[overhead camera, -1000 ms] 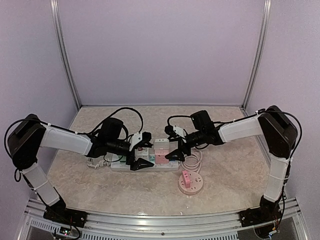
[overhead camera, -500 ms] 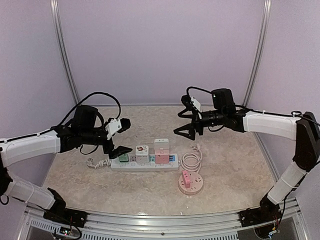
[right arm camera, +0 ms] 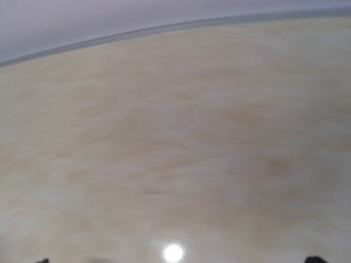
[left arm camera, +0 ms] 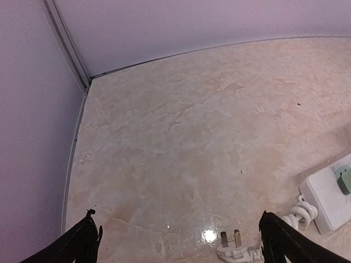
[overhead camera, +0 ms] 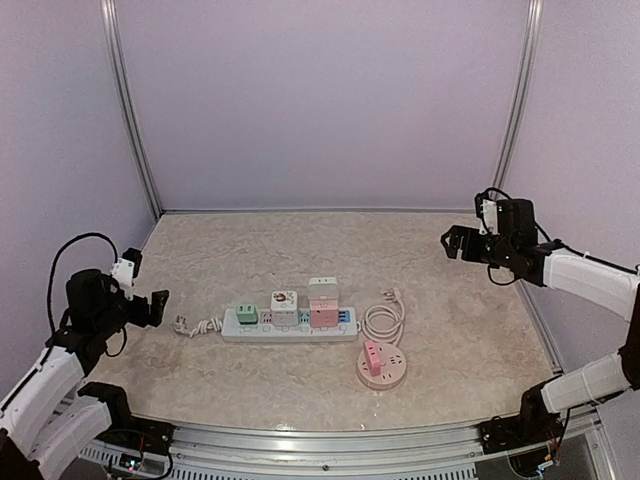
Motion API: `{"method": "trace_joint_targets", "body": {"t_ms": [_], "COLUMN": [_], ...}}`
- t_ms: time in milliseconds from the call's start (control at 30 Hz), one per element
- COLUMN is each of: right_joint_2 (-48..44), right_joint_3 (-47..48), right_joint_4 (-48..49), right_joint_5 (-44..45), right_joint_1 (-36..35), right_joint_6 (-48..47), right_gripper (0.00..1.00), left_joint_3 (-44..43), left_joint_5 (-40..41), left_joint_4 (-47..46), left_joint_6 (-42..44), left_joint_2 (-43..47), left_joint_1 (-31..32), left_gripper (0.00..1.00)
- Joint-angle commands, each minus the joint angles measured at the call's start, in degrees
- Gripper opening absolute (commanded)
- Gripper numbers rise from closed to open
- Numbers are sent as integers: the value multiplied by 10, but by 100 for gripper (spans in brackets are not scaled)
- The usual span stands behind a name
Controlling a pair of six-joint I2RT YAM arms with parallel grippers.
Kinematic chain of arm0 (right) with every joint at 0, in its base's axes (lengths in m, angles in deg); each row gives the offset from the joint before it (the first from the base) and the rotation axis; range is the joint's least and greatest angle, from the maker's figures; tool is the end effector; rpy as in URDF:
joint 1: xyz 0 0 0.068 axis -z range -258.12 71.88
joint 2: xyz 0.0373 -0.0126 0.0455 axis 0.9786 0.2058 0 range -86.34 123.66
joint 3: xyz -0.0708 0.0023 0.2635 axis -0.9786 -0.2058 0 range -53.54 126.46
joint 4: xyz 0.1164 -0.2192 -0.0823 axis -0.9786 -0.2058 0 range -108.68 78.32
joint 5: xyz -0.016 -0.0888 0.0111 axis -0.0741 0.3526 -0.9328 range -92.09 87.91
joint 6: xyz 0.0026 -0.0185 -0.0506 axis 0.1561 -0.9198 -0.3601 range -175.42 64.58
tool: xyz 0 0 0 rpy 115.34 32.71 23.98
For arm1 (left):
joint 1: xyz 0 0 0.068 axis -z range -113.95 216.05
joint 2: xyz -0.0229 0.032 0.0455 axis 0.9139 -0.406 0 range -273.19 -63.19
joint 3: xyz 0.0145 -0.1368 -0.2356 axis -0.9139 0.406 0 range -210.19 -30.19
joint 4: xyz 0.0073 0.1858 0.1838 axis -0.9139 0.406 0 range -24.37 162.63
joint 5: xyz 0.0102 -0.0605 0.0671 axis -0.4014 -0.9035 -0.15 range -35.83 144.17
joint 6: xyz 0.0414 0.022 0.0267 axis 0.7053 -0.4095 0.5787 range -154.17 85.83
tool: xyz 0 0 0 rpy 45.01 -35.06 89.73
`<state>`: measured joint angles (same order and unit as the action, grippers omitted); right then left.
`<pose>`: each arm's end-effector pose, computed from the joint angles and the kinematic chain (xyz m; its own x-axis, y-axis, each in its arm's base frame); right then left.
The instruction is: Insert the plug
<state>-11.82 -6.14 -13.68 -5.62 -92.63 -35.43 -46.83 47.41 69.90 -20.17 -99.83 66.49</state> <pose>0.2809 0.0749 0.2564 -0.5459 0.2111 -0.8108 -0.1228 0.9371 0.3266 0.1586 -0.0054 0.1988 -0.3710 0.2432 -0.8962 0.2111 0.9619 0.1737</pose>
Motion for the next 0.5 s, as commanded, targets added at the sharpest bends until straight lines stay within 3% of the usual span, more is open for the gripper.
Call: {"method": "trace_joint_targets", "body": {"t_ms": [0,100,367,467], "right_joint_2": [-75,-139,-312,-343], "right_joint_3": [-62,-122,-292,-312], "right_joint_4": [-37,-15,111,102], "right_joint_5": [123,169,242,266], "right_joint_1": [15,15,15,15], "right_joint_6": [2,-12,14,11], "right_gripper": [100,100,100,99], "left_joint_3": [46,48,75,83], "left_joint_5": [-16,4,-59,-85], "left_joint_4": [-110,-109,-119,-121], "left_joint_6": [-84,-82,-91,-87], "left_joint_2": [96,130,143,141], "left_joint_1": [-60,-77,-109,-109], "left_gripper": [99,99,99,99]}}
